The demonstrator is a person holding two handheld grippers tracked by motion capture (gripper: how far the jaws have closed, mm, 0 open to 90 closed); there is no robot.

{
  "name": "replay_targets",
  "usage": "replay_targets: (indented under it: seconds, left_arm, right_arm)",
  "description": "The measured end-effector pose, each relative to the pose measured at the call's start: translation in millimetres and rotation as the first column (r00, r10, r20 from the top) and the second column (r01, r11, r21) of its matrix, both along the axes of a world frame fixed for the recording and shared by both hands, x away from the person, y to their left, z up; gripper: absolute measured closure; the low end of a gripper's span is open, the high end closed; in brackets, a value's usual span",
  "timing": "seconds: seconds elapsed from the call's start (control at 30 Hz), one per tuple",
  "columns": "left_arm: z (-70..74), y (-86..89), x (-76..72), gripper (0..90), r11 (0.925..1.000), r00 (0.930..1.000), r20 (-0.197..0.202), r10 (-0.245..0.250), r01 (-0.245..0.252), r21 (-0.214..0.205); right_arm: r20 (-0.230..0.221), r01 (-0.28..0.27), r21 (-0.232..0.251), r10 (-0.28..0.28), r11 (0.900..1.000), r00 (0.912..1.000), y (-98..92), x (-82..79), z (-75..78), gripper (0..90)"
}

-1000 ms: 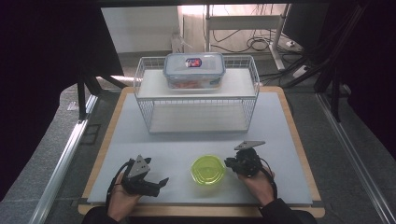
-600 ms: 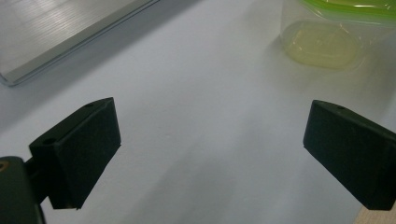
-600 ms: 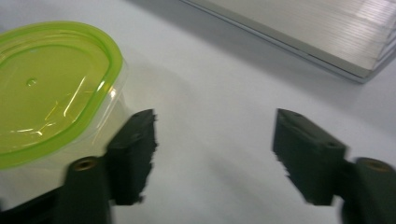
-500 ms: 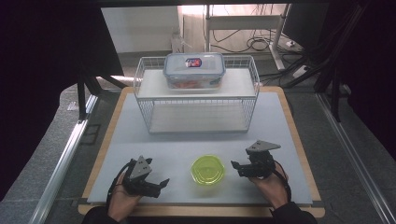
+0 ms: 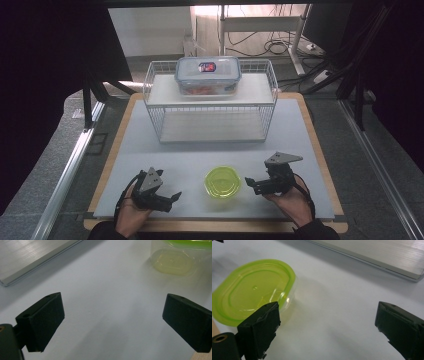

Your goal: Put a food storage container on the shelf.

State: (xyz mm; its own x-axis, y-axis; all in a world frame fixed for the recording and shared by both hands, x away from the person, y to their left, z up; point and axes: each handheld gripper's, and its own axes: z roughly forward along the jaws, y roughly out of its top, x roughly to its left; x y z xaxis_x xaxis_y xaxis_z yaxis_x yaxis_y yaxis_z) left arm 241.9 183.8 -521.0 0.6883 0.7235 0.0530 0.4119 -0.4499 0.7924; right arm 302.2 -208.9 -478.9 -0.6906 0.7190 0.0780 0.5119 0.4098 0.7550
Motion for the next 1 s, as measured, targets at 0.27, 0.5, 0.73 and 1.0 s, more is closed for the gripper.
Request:
replay_targets:
  seconds: [0.27, 0.5, 0.73, 1.0]
  left_arm:
    - [1.6, -1.3, -1.3, 3.8, 1.0, 0.9999, 0.015, -0.007, 0.007, -0.005]
    - [1.8, -1.5, -1.5, 3.8, 1.0, 0.9998, 0.019, -0.008, 0.008, -0.004]
    - [1.2, -2.2, -1.3, 3.9, 0.9999, 0.9998, 0.017, -0.011, 0.011, 0.002]
    - [0.6, -3.3, -1.2, 3.8, 0.9998, 0.9997, 0.015, -0.018, 0.017, 0.012]
  right_arm:
    - [-0.047, 0.018, 0.07, -0.014, 0.9974, 0.9988, 5.0, -3.3, 5.9, 23.2]
    - [-0.08, -0.024, 0.136, 0.035, 0.9904, 0.9962, 15.4, -6.0, 7.8, 38.0]
    - [-0.16, -0.037, 0.188, 0.068, 0.9814, 0.9847, 20.1, 3.3, -1.3, 51.3]
    - [-0.235, -0.038, 0.235, 0.094, 0.9714, 0.9674, 24.2, 16.8, -11.3, 61.4]
